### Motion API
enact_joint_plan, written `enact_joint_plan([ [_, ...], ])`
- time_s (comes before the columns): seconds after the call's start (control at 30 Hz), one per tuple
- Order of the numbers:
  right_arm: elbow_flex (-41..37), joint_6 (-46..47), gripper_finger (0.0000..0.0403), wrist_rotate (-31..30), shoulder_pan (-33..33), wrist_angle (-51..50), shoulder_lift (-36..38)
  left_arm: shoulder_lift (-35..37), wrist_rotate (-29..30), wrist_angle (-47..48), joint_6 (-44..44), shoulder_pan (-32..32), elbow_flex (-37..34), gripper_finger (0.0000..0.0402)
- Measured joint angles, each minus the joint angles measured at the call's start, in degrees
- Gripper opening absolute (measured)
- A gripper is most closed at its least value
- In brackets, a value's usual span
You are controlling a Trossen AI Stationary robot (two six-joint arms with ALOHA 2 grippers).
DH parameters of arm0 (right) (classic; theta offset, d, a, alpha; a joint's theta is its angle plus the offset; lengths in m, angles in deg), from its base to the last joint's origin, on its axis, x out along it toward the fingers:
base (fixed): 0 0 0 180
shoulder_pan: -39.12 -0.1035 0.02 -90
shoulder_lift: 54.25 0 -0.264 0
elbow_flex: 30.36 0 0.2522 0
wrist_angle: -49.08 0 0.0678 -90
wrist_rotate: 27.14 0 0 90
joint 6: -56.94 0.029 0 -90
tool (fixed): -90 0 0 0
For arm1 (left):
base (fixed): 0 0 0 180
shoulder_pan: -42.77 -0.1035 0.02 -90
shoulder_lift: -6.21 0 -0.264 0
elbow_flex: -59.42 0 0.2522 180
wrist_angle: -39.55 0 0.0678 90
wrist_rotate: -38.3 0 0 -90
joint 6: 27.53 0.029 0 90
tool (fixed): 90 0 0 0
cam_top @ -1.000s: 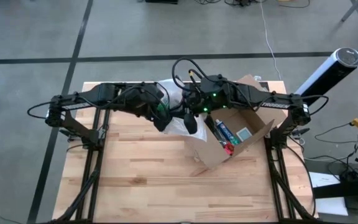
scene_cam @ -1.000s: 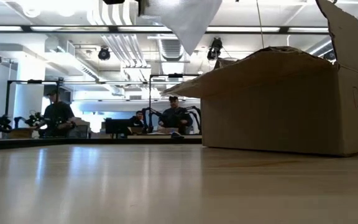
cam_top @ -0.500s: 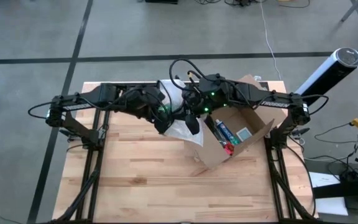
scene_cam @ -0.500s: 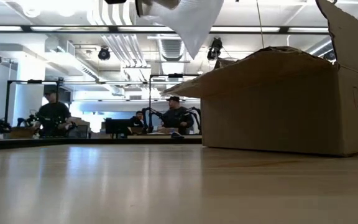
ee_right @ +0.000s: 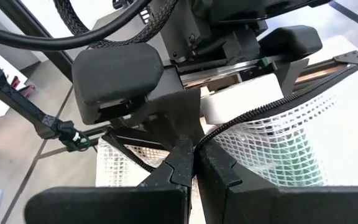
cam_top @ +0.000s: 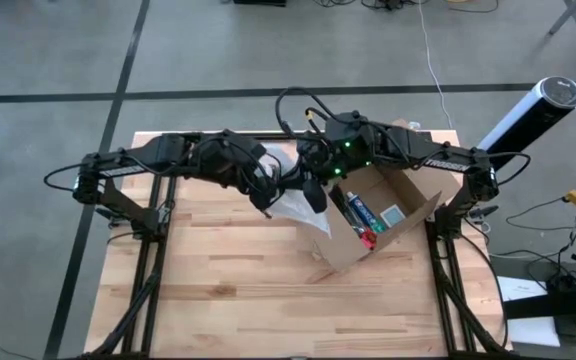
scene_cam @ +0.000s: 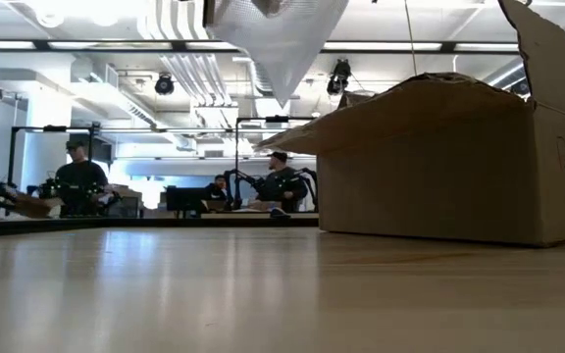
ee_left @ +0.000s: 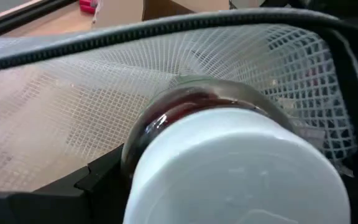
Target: Unpack boxes
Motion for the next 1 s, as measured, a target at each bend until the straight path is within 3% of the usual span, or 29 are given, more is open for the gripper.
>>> enact_joint_plan([
  [0.53,0.0,-0.2,0.0,0.1,0.6,0.4,1.5,2.2,0.5,1.6,0.6,-0.4,0.2,0.0309],
  [1.0,-0.1,1.4,0.0,3.0,2.2,3.5,1.9,1.5,0.4,-1.2,2.3,-0.4,0.3,0.0338],
])
